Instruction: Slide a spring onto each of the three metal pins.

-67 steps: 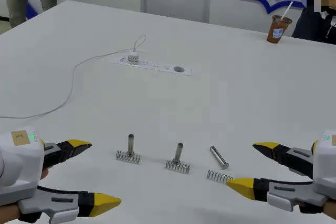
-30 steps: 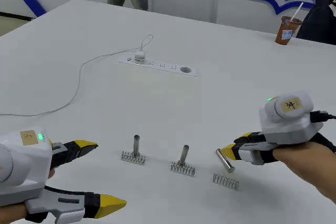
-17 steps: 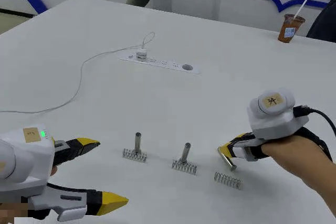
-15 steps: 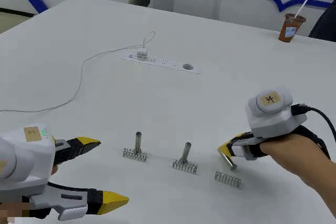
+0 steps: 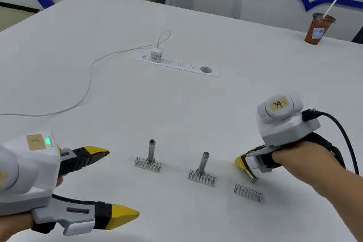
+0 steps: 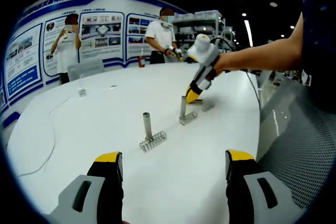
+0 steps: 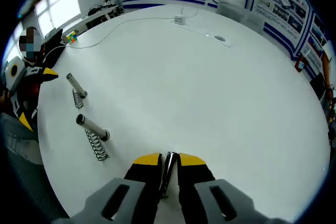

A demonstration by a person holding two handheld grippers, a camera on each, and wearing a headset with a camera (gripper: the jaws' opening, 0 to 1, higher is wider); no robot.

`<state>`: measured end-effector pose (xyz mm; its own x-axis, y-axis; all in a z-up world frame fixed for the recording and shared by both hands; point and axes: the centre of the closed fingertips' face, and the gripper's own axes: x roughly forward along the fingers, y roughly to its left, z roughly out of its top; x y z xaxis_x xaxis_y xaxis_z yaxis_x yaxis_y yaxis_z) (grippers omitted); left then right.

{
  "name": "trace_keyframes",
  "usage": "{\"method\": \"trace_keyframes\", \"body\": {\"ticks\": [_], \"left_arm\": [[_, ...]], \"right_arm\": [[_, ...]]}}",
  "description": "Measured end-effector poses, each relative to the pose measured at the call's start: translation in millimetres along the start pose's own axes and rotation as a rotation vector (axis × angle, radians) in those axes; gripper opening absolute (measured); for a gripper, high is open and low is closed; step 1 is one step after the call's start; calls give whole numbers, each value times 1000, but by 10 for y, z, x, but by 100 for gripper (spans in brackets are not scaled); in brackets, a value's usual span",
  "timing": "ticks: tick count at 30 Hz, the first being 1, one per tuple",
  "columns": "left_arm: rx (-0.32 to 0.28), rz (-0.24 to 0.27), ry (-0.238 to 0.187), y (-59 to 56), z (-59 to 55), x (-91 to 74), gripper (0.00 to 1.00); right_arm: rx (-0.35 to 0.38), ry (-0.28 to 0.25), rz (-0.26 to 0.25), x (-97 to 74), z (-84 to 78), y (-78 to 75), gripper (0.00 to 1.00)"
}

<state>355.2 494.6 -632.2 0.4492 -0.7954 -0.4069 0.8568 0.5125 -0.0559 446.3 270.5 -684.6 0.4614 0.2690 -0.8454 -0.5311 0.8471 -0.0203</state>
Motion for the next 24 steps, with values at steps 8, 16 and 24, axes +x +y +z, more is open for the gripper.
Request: {"method": "trace_keyframes", "body": {"ticks": [8,16,24], "left_arm": [[0,-3,-1,-8,11,19,82],[-1,-4,-3,-13,17,21,81],[-1,-3,-1,-15,14,13,81]], "right_arm": [[31,15,-5,14,-10,-24,11],[42,35,-5,11,-27,-23,10],[39,49,1,3,-39,-18,9]]}}
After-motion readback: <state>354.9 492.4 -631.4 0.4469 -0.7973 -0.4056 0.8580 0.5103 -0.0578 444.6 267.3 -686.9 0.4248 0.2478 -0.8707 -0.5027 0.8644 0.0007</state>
